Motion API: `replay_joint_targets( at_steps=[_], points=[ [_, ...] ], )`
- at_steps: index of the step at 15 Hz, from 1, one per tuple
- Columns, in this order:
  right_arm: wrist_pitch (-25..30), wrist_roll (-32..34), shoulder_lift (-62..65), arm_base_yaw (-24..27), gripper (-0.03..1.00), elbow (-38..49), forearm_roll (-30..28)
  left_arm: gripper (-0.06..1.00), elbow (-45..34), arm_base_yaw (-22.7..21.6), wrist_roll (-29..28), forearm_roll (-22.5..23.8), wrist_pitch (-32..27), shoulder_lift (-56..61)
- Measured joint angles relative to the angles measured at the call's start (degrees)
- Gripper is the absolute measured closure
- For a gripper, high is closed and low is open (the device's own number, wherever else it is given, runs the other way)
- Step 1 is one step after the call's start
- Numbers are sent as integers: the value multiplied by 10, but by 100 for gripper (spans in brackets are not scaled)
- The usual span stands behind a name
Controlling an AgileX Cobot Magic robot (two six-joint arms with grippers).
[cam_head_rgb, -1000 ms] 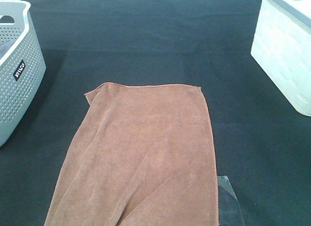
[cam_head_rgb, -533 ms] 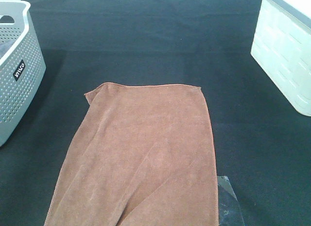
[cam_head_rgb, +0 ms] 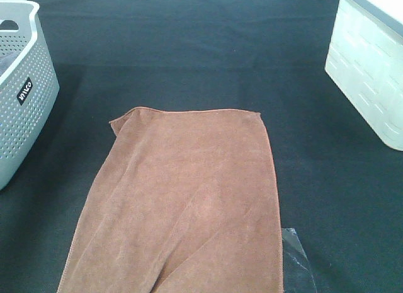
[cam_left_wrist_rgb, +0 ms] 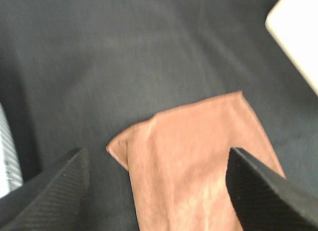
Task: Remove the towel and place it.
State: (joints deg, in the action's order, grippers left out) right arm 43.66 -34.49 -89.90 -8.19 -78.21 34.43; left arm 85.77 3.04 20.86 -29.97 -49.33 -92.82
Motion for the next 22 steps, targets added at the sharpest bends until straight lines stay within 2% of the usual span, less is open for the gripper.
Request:
replay_joint_targets(
  at_steps=[2,5,11,14,16,19,22],
  points=[
    [26,-5,-78,0,42,-59,1,22,46,0,-9,-9,-31,-88],
    [56,-5,-161,1,42,-112,3,22,86,0,-23,-13,-44,-174],
    [58,-5,-270,1,42,-174,3,22,175,1,-46,-29,-92,-312],
    [55,1,-301,1,42,-190,-17,22,205,19,-52,-22,-107,-363],
    [52,6,-317,3,42,-201,-19,23,209,29,-66,-15,-108,-386],
    [32,7,-337,22,42,-207,-17,23,211,28,-94,50,-108,-402],
    [11,8,-363,32,42,-209,-17,23,211,28,-97,68,-109,-408]
  ],
)
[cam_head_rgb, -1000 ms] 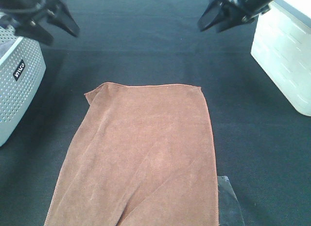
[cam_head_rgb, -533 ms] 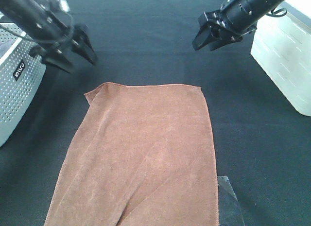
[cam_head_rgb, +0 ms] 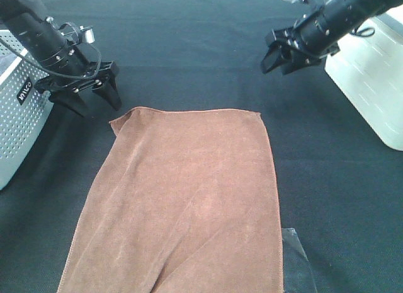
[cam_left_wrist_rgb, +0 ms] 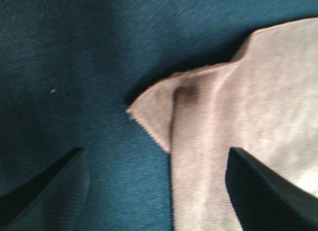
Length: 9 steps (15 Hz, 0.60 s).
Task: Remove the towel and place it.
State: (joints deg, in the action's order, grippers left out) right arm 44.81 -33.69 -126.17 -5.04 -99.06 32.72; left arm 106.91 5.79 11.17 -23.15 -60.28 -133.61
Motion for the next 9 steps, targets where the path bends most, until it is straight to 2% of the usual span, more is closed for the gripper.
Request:
replay_joint_targets(
  at_steps=[6,9],
  points=[
    [-30,0,-28,1,42,-1,-15,23,0,0,11,-4,1,-44],
    [-30,0,-46,1,42,-1,-36,27,0,-1,28,-36,26,-44]
  ],
)
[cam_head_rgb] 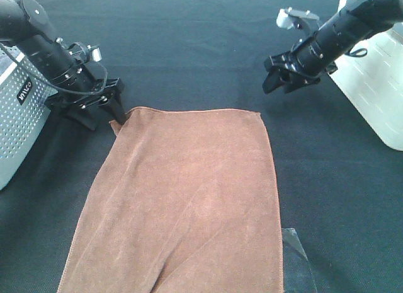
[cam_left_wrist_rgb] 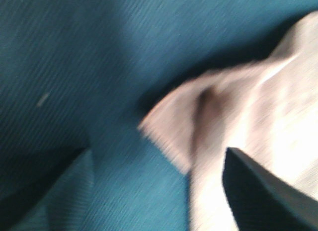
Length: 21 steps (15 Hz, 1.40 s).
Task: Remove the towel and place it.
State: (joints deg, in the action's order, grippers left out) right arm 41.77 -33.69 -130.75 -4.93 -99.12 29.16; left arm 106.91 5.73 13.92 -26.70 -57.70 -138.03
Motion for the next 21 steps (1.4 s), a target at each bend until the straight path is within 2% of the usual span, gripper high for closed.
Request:
replay_joint_targets(
  at_steps=[3,9,15,19,21],
  points=[
    [0,0,-4,0,42,-1,-7,28,2,0,14,-40,8,-13],
    [13,0,-43,0,42,-1,26,28,7,-1,30,-57,6,-24],
    [19,-1,-57,-14,42,-1,37,37,7,-2,31,-56,15,-25],
    [15,3,-66,-14,43,-4,62,38,7,0,32,-46,19,-26],
    [6,3,-72,-19,45,-7,70,45,7,0,32,-39,21,-26]
  ],
)
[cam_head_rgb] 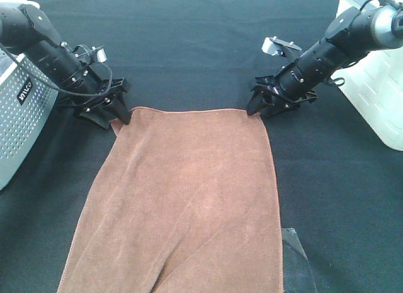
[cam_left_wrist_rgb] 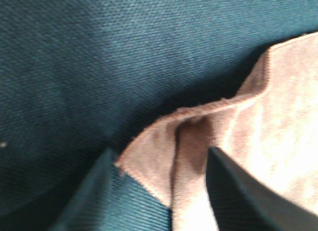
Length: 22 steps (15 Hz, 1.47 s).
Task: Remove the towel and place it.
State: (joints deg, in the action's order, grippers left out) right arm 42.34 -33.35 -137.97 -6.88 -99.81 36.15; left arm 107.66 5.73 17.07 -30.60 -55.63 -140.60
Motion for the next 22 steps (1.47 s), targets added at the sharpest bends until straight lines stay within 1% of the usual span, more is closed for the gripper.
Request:
replay_joint_targets(
  at_steps=[2,4,7,8,9,12,15,17,19,20,21,22],
  points=[
    [-2,0,-2,-4,48,-2,1,51,0,0,0,7,2,-1],
    [-6,0,-3,-4,56,-2,1,59,0,0,0,15,5,-1],
    [-11,0,-7,-4,83,-2,1,85,0,0,0,29,13,-4],
    [-11,0,-9,-4,91,-2,1,92,0,0,0,34,15,-4],
    [-11,0,-9,-4,97,-2,1,94,0,0,-1,39,17,-4],
    [-16,0,-10,-4,97,-2,1,94,0,0,-14,37,38,-6],
    [-30,9,-10,-8,97,-3,-30,94,9,0,-7,40,76,-9],
    [-72,26,-9,-13,97,-3,-63,94,31,2,12,61,97,-17],
    [-118,29,-9,-13,97,-4,-84,94,44,6,25,79,115,-21],
    [-135,29,-10,-13,97,-8,-96,94,45,8,28,82,123,-22],
    [-135,29,-10,-13,97,-8,-96,94,45,8,28,82,123,-22],
    [-150,29,-15,-13,97,-18,-107,94,46,10,32,82,129,-25]
  ],
)
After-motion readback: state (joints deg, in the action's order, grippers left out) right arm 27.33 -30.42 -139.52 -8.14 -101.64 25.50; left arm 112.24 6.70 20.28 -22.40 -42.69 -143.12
